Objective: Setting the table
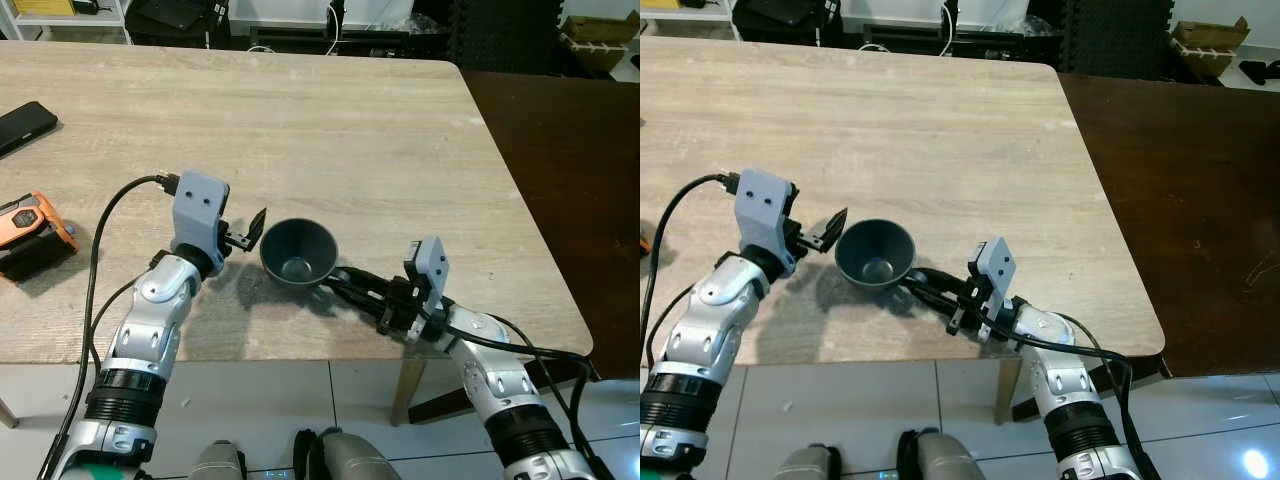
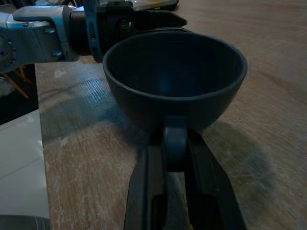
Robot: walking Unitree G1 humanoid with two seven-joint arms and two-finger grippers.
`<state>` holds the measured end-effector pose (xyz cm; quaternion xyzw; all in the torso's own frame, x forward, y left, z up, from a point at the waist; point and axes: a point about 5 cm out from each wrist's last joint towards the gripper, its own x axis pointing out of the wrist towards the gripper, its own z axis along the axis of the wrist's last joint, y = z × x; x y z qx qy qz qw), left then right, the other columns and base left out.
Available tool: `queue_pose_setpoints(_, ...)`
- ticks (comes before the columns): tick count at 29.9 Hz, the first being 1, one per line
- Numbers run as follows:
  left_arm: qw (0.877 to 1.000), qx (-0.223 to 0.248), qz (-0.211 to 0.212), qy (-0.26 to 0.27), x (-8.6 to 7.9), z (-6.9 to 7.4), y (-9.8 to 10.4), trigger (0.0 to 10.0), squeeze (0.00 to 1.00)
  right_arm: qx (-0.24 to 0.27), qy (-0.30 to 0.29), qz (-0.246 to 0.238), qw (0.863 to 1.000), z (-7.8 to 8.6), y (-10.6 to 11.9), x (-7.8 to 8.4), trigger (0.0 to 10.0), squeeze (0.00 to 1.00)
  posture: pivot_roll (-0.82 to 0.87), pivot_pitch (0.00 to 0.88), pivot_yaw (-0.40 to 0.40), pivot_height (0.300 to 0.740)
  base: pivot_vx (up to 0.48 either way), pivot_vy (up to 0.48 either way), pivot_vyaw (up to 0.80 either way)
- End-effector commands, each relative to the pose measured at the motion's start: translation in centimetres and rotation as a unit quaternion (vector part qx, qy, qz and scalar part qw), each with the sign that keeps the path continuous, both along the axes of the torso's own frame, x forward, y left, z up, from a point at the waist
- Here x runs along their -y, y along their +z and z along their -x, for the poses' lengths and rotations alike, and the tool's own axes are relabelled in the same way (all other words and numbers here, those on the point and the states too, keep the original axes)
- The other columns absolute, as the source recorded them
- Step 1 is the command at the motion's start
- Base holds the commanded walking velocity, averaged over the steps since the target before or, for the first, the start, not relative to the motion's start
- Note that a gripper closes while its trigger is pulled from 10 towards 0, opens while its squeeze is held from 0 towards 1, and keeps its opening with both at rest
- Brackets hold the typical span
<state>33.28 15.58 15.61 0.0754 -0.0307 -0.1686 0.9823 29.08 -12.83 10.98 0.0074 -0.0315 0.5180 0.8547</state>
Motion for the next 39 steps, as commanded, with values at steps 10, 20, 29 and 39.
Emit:
queue_pose_setpoints(10, 1.0, -0.013, -0.004, -0.001, 0.0, 0.1, -0.6, 10.0, 0.0, -0.013, 0.0, -0.006, 1.0, 0.2, -0.4, 0.4, 0.0, 0.0, 0.12, 0.095, -0.008, 0.74, 0.0, 0.0, 0.0)
queue_pose_setpoints(20, 1.0, -0.007, -0.002, 0.016, -0.6, 0.0, -0.4, 10.0, 0.0, 0.034, -0.125, 0.003, 0.992, -1.6, 1.4, 2.6, 0.0, 0.0, 0.12, 0.091, -0.016, 0.74, 0.0, 0.0, 0.0)
queue_pose_setpoints(29, 0.999, -0.003, 0.0, 0.033, -1.1, 0.1, -0.4, 10.0, 0.0, 0.086, -0.23, -0.04, 0.969, -1.3, 3.6, 4.8, 0.0, 0.0, 0.1, 0.091, -0.016, 0.74, 0.0, 0.0, 0.0)
queue_pose_setpoints(39, 0.999, -0.004, 0.008, 0.033, -1.2, 0.1, -0.5, 10.0, 0.0, 0.039, -0.202, -0.15, 0.967, 0.0, 5.3, 6.0, 0.0, 0.0, 0.09, 0.085, -0.018, 0.74, 0.0, 0.0, 0.0)
